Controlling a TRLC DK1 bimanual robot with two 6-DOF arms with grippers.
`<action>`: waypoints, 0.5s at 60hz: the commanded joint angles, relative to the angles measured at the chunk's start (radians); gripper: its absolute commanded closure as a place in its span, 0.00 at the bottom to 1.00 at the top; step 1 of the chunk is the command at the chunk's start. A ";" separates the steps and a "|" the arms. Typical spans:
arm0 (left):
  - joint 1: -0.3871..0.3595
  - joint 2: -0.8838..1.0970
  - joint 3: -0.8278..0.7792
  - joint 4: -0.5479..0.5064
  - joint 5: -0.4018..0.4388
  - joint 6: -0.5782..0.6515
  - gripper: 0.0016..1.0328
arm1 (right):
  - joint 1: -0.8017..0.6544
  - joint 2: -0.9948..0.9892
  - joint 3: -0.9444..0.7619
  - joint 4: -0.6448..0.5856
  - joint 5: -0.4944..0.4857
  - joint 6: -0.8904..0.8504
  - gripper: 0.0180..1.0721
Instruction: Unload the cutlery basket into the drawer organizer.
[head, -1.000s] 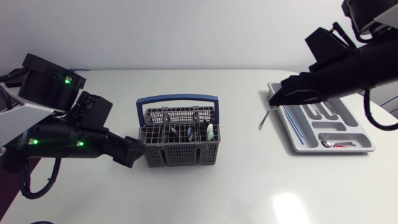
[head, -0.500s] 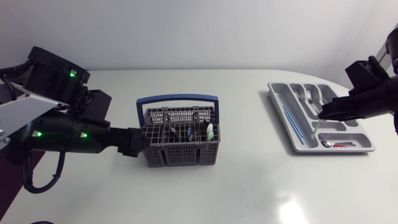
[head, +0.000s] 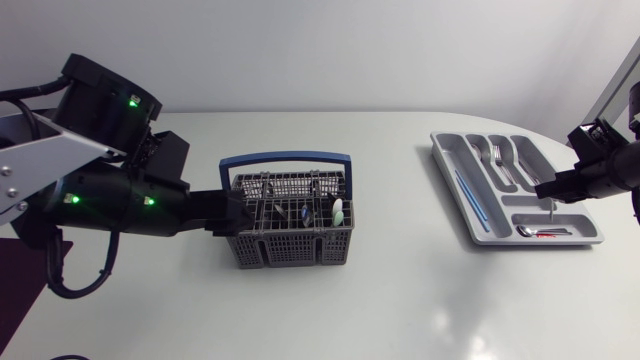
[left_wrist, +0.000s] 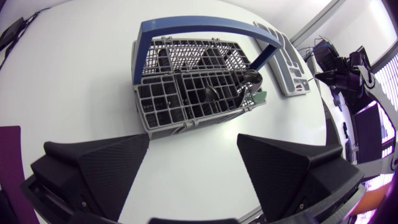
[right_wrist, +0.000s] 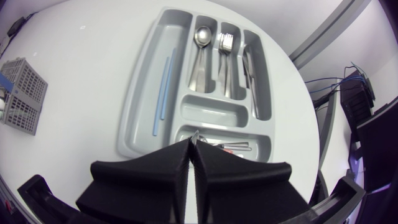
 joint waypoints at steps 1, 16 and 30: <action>-0.011 0.033 0.044 -0.014 0.002 -0.059 0.04 | -0.019 0.046 -0.028 0.052 0.032 -0.047 0.95; -0.055 0.092 0.094 -0.041 0.002 -0.125 0.04 | -0.041 0.149 -0.053 0.169 0.120 -0.087 0.94; -0.062 0.123 0.126 -0.057 0.001 -0.159 0.04 | -0.042 0.196 -0.086 0.251 0.198 -0.111 0.68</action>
